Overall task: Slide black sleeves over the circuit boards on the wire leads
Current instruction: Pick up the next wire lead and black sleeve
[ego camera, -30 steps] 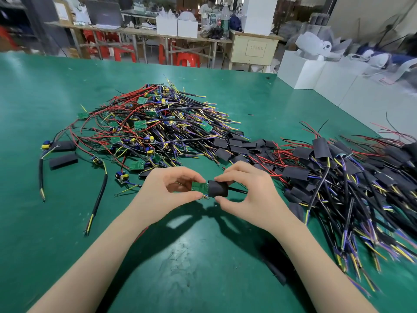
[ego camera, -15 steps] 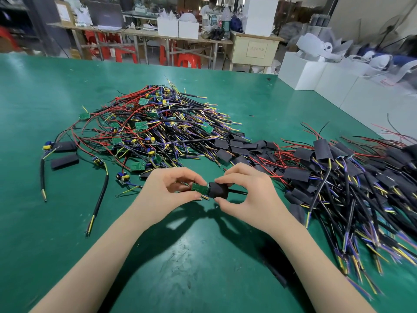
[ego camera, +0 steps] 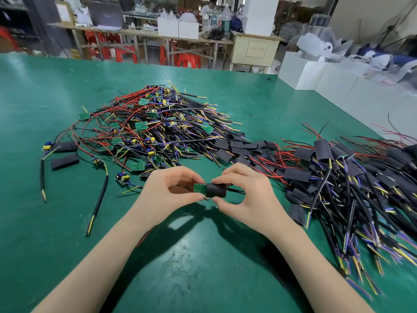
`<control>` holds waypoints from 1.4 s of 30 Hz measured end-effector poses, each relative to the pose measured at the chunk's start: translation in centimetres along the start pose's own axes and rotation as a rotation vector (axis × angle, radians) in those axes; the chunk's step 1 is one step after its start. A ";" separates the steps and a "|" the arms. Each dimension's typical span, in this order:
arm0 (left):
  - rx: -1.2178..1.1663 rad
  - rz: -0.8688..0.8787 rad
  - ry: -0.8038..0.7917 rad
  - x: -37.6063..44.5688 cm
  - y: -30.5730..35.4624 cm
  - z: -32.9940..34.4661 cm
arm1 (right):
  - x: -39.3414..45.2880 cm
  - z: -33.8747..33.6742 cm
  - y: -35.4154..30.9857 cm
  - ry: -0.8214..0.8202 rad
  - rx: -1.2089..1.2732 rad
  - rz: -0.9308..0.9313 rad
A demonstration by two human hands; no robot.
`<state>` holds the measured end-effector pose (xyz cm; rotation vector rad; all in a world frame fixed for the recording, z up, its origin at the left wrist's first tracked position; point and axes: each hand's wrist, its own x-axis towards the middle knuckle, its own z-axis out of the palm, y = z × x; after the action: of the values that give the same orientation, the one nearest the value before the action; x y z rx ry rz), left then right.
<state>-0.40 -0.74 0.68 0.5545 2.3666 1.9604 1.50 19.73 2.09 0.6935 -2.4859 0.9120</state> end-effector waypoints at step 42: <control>-0.493 -0.374 0.167 0.2 -0.2 0.7 | -0.1 2.1 -0.8 0.184 0.184 0.342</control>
<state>-0.48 0.00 0.38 -0.0726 1.7695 2.3345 1.64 17.82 0.90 0.2238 -2.4137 1.2775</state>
